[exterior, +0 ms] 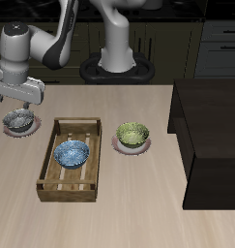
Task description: Place the green bowl onto the plate that is in the table center and place the black bowl onto the plate that is next to the blue bowl
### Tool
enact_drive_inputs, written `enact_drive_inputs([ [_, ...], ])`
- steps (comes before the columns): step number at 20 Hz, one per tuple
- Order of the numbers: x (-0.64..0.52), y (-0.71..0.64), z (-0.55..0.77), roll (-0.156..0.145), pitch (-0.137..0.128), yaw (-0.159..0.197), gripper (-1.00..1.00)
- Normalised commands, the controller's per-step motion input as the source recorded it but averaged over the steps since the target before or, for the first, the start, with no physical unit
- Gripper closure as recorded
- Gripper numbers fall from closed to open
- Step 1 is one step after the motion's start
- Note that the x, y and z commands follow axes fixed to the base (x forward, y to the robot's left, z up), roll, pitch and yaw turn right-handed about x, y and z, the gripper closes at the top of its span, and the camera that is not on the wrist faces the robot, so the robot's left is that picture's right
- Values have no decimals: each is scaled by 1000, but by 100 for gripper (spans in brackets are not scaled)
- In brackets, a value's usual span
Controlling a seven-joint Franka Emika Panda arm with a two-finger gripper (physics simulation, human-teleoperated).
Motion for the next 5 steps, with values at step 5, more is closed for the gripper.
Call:
enact_drive_inputs([
  [5,-226,339,644,-28,-27,1,-100],
])
